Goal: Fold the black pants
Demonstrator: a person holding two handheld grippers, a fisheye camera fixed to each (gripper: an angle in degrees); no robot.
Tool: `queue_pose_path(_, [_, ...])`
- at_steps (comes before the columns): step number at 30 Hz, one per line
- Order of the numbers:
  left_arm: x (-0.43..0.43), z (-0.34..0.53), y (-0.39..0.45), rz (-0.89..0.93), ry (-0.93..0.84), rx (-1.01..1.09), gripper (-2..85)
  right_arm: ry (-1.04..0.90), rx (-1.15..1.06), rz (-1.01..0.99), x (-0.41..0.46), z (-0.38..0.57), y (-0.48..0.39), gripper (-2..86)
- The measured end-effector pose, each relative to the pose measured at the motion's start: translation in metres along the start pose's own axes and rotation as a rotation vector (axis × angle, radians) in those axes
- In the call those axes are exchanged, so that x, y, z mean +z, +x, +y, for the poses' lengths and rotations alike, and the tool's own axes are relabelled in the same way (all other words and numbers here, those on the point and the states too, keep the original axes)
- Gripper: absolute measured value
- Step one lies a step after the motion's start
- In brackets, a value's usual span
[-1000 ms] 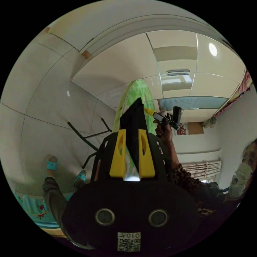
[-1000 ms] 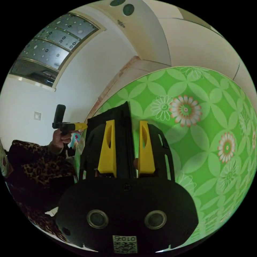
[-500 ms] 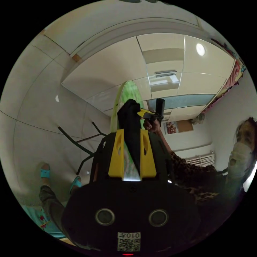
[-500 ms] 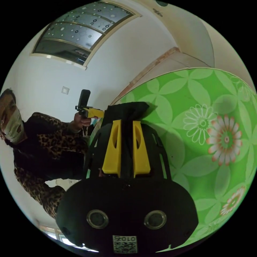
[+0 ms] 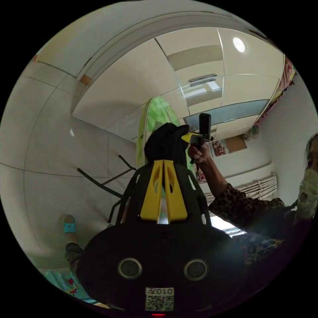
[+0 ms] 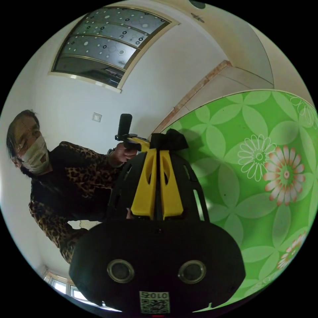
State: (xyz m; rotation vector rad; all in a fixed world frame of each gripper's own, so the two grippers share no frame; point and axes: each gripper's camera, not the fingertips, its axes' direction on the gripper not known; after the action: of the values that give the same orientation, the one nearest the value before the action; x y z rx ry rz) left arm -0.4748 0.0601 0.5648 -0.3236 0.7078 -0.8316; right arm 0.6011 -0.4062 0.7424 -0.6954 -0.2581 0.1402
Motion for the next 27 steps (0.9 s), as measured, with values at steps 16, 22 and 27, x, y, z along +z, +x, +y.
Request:
queue_pose_path(16, [-0.035, 0.01, 0.054, 0.226, 0.035, 0.094, 2.7, 0.237, -0.099, -0.022, -0.062, 0.013, -0.017, 3.4])
queue_pose_path(22, [-0.021, 0.02, 0.009, 0.417, 0.077, -0.031, 8.6, 0.185, -0.154, -0.005, -0.072, -0.011, -0.037, 3.3])
queue_pose_path(27, [-0.01, 0.013, 0.006, 0.559, 0.072, 0.024, 12.7, 0.083, -0.215, 0.016, -0.076, -0.037, -0.06, 3.3])
